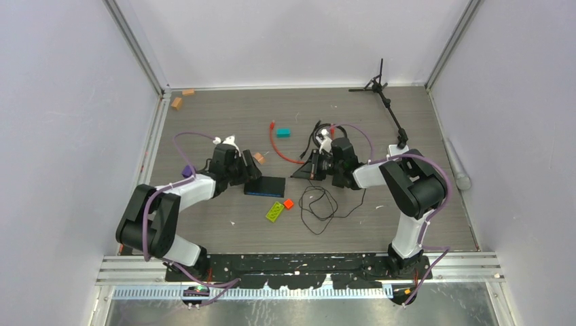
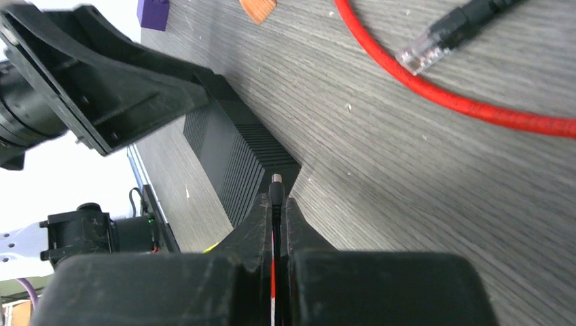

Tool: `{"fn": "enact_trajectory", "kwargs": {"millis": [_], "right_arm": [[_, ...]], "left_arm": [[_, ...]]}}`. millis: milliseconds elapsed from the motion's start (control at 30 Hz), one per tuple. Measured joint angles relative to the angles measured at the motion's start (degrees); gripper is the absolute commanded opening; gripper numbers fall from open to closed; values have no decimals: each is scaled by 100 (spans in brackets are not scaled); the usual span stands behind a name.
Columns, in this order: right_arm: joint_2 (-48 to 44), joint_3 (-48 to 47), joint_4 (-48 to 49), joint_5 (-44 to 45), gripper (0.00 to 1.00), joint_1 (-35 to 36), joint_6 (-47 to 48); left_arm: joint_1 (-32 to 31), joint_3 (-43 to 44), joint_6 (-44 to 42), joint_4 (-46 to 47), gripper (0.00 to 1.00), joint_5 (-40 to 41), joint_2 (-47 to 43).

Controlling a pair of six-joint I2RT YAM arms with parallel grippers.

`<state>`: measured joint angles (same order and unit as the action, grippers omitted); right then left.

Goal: Insert the plug into the switch port
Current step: Move the switch port to the center of the board, then insert the power into the switch port.

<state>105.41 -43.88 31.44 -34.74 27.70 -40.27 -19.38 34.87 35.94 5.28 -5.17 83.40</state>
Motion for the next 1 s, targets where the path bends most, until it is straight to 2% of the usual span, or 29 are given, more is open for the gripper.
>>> {"fn": "enact_trajectory", "kwargs": {"millis": [300, 733, 1000], "right_arm": [[-160, 675, 103, 55, 0, 0, -63], [-109, 780, 1097, -52, 0, 20, -651], [9, 780, 1231, -120, 0, 42, -844]], "left_arm": [[0, 175, 7, 203, 66, 63, 81], [0, 133, -28, 168, 64, 260, -190], [0, 133, -42, 160, 63, 225, -186]]}}
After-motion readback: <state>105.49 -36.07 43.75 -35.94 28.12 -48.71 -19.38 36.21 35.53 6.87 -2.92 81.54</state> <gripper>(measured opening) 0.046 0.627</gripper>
